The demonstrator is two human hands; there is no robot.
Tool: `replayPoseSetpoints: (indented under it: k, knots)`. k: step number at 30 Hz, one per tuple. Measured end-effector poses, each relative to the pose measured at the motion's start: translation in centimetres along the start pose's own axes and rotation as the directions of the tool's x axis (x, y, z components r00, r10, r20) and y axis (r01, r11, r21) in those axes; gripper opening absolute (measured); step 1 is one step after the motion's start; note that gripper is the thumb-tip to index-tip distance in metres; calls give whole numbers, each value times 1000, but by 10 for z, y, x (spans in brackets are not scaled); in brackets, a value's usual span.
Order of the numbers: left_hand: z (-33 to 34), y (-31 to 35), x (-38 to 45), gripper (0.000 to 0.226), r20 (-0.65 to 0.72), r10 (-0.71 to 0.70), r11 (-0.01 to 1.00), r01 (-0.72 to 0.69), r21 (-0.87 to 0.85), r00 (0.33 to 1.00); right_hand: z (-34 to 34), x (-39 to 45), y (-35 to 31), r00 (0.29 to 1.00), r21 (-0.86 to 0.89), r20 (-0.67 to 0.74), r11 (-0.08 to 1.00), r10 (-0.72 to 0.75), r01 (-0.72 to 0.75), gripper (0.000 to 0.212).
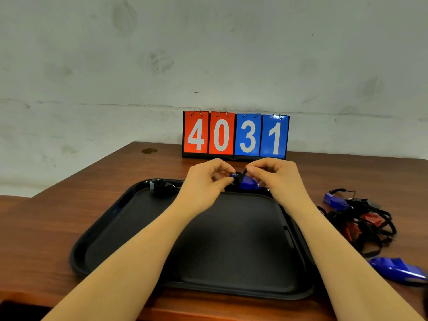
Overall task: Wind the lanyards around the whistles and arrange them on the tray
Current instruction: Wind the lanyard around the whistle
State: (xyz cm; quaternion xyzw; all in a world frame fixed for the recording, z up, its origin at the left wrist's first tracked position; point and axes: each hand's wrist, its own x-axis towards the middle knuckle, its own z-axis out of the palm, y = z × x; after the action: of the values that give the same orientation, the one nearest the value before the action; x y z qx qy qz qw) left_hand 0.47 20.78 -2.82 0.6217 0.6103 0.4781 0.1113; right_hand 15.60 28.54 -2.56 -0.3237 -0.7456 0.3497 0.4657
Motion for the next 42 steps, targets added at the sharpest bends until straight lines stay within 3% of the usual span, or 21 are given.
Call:
replayPoseSetpoints:
  k: [5,8,14,19,27,32,42]
  knots:
    - [-3,1,0,18,-9,-17,988,15,-155,1000,-2,1,0,999,21,22,999,40,-41,9]
    - [-4,2,1,16,-45,-75,950,57,-306,996,-1,1,1,992,-25,110,998,61,-59,16]
    - [-4,-2,4,12,-154,-174,888,87,-452,973,7,-5,-4,933,-193,358,976,-27,102,29]
    - [-2,-7,8,14,-223,-226,928,140,-346,948,8,-6,-10,922,-231,377,954,-93,190,37]
    - [0,-10,9,11,-287,-164,985,139,-105,944,7,-9,-15,906,-209,403,951,-128,227,16]
    - [1,-10,7,12,-234,-99,995,104,8,967,8,-6,-8,886,-509,230,727,-402,461,16]
    - [3,-6,4,14,-142,-26,994,40,98,990,7,-6,-8,920,-536,161,751,-357,386,21]
